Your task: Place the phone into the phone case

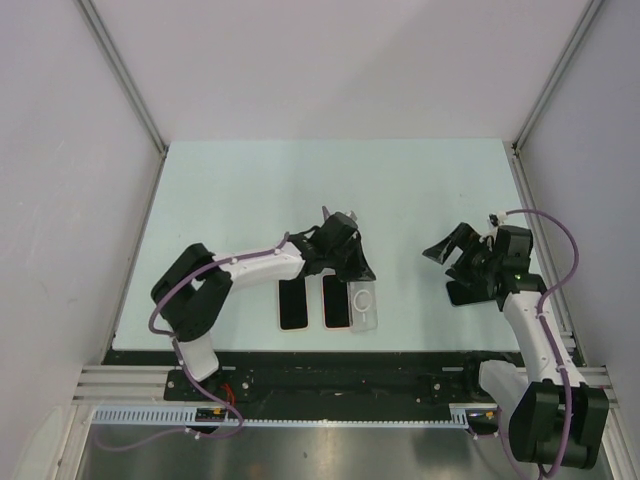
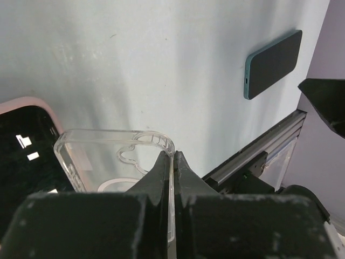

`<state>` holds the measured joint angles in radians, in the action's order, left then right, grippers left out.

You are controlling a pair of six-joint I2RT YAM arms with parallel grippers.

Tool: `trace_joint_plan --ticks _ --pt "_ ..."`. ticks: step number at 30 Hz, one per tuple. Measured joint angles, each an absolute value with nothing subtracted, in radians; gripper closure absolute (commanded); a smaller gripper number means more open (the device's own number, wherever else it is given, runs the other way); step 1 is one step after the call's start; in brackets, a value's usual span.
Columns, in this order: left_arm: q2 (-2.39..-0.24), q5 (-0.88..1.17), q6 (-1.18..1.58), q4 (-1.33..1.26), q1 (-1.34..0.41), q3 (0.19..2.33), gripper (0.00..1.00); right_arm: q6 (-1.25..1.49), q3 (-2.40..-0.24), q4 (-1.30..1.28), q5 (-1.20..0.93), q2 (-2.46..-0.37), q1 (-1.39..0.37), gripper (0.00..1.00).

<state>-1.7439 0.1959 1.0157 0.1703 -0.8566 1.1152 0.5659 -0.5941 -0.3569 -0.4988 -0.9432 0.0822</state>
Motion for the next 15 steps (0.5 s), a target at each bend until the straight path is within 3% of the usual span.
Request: trace_joint_plan --ticks 11,14,15 --pt "-1.890 0.224 1.033 0.135 -0.888 1.194 0.91 0.593 -0.612 -0.452 -0.394 -0.982 0.152 0.00" --pt "-1.917 0.236 1.039 0.133 -0.892 1.212 0.63 0.626 -0.630 -0.494 -0.336 -1.038 0.171 0.00" --pt "-1.922 0.240 1.039 0.132 -0.894 1.216 0.49 0.639 -0.637 -0.516 -0.306 -1.057 0.174 0.00"
